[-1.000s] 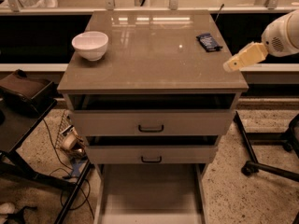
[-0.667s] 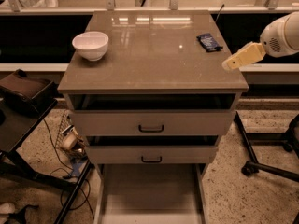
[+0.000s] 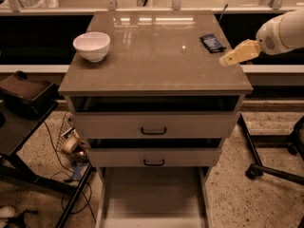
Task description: Place rxbar blueberry into white bowl
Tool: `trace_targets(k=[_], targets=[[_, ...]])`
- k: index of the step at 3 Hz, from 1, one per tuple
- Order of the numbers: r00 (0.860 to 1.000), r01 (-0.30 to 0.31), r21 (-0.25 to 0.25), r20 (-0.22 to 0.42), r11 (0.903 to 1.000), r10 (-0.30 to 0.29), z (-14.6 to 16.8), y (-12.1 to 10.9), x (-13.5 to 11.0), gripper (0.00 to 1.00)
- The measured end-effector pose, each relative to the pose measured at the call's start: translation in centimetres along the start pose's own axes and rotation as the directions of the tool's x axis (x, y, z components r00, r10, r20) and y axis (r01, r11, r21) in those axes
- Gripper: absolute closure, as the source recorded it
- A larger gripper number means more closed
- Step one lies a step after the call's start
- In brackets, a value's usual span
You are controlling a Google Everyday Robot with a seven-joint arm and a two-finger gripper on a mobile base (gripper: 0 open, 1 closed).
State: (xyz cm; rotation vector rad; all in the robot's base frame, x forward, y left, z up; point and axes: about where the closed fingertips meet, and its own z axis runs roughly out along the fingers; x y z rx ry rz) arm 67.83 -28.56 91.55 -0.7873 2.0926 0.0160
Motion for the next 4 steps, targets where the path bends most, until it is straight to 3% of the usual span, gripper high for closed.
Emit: trace_targets(k=[2, 3, 4], targets=[[0.991, -0.095, -0.006, 0.094, 0.9955, 0.095, 9.6, -4.5, -2.7, 0.00], [0.991, -0.095, -0.006, 0.094, 0.9955, 0.095, 9.7, -4.5, -2.7, 0.00], [0.988, -0.120, -0.007, 0.098, 0.9928, 0.120, 12.0, -4.7, -2.9, 0.00]])
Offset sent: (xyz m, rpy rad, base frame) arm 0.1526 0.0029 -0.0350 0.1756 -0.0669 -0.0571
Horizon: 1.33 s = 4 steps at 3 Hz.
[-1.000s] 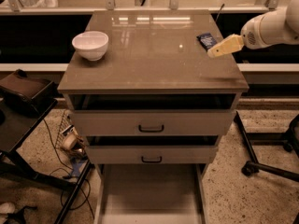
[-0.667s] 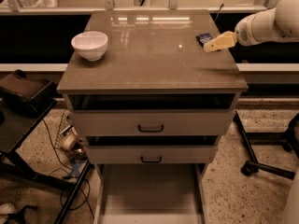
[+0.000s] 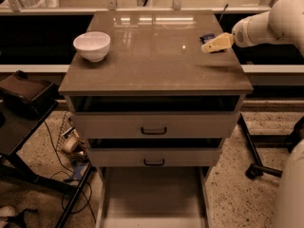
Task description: Place rxbar blueberry into white bowl
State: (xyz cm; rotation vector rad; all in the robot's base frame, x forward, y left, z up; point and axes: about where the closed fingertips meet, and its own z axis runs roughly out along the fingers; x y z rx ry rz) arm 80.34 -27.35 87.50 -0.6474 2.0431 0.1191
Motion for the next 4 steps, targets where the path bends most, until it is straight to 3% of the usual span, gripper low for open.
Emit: trace_targets(k=[2, 4], targets=[[0.997, -0.054, -0.025, 0.046, 0.9982, 0.055, 5.7, -0.7, 1.5, 0.02], [0.996, -0.061, -0.058, 0.060, 0.9965, 0.064, 8.1, -0.1, 2.3, 0.45]])
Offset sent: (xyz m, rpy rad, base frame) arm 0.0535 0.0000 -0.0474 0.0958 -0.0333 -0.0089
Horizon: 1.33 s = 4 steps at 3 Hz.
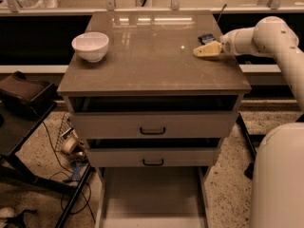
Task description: Place rxbar blueberry into white bowl
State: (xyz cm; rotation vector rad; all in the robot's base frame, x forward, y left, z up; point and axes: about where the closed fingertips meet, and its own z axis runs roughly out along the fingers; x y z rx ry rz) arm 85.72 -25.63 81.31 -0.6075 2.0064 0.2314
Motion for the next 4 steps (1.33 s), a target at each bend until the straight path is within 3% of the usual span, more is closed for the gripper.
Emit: trace_targets(k=[2, 3, 4], targets=[[1.000, 0.000, 0.000, 0.000, 1.0000, 0.000, -0.31, -0.04, -0.58, 0.92], [1.000, 0.000, -0.001, 0.000, 1.0000, 0.000, -0.45, -0.05, -0.85, 1.00], [1.000, 0.000, -0.001, 0.000, 1.0000, 0.000, -0.44, -0.05, -0.85, 1.00]])
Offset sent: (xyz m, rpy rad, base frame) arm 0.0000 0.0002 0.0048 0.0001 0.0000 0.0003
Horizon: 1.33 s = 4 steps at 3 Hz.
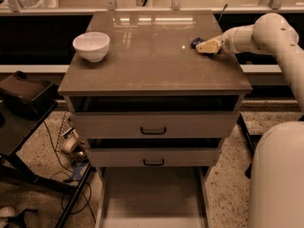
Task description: Place rxbar blueberry into white bowl
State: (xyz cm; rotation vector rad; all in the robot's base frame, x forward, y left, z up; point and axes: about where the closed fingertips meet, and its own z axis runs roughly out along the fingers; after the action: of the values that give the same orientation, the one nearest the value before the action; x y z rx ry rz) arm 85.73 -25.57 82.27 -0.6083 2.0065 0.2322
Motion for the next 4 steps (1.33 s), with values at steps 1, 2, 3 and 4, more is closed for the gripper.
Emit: trace_targets(k=[1, 2, 3, 4], targets=[[1.000, 0.000, 0.000, 0.000, 1.0000, 0.000, 0.00, 0.01, -0.02, 1.00], [1.000, 0.000, 0.000, 0.000, 1.0000, 0.000, 0.00, 0.01, -0.02, 1.00], [1.000, 0.001, 0.000, 0.000, 1.0000, -0.001, 0.00, 0.01, -0.04, 1.00], [1.000, 0.001, 0.000, 0.000, 1.0000, -0.001, 0.01, 0.03, -0.04, 1.00]])
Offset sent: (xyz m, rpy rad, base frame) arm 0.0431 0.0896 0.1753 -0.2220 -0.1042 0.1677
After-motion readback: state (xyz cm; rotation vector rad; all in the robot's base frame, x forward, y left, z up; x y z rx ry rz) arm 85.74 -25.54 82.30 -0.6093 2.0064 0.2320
